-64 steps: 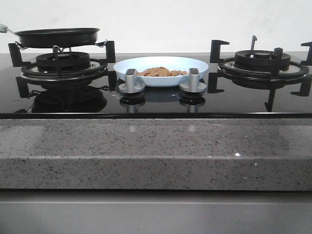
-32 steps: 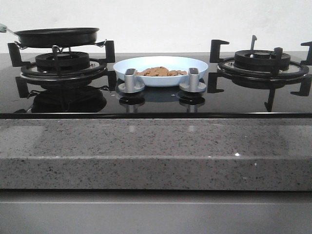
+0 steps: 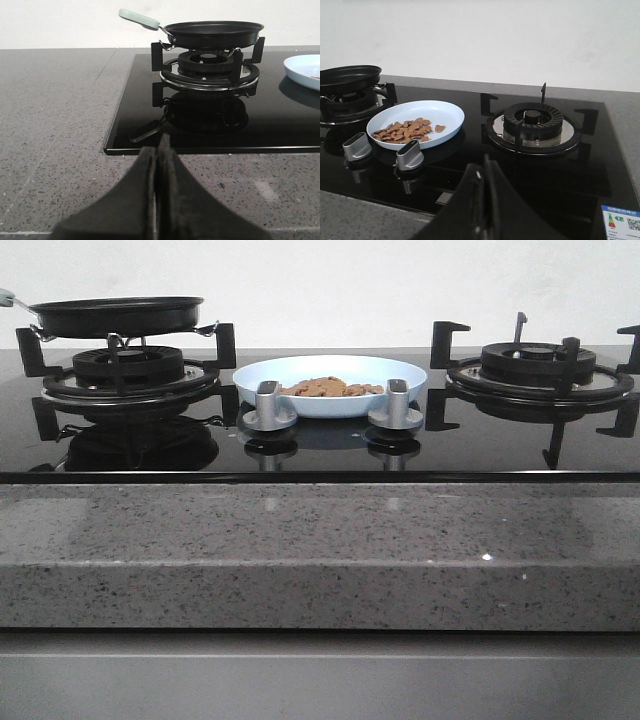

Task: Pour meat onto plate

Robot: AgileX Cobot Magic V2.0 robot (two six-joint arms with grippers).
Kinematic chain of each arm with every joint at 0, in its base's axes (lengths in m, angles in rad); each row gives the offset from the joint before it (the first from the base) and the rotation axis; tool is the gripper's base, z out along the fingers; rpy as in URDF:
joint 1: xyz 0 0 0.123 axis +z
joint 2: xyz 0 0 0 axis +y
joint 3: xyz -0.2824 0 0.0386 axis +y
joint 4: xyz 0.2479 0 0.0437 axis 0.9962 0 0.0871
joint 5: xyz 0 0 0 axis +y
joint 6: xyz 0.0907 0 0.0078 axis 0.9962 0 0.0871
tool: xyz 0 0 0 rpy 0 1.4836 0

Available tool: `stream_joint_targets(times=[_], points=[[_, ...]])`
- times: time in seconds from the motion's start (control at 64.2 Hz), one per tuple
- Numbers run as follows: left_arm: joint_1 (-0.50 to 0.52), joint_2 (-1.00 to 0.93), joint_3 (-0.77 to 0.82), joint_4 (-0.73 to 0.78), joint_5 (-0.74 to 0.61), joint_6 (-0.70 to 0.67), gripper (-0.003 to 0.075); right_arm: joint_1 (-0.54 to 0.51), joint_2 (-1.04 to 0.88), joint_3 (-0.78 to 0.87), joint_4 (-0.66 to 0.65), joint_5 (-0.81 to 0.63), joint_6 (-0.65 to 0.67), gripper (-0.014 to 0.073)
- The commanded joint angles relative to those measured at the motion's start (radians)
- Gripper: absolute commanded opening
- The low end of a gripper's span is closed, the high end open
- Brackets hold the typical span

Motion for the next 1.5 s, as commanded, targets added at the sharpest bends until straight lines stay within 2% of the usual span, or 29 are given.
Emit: stream_joint_targets(times=[0.0, 0.187, 0.327, 0.467, 0.654, 1.48], points=[[-0.005, -0.017, 0.006, -0.002, -0.09, -0.009, -0.002, -0.003, 0.008, -0.03, -0.007, -0.081, -0.008, -0.0069], [-0.005, -0.017, 0.006, -0.002, -0.09, -0.009, -0.002, -0.003, 0.007, 0.007, -0.018, -0.097, -0.004, -0.0069], [-0.005, -0.017, 0.006, -0.002, -0.09, -0.009, -0.002, -0.082, -0.009, 0.109, -0.04, -0.176, -0.001, -0.0069], [-0.005, -0.017, 0.006, -0.002, -0.09, -0.009, -0.002, -0.168, -0.082, 0.243, -0.04, -0.207, -0.001, -0.0069], [-0.005, -0.017, 0.006, -0.002, -0.09, -0.009, -0.002, -0.176, -0.207, 0.359, -0.04, -0.215, -0.001, -0.0069], [-0.005, -0.017, 0.006, -0.002, -0.09, -0.009, -0.002, -0.178, -0.219, 0.358, -0.04, -0.185, -0.001, -0.0069]])
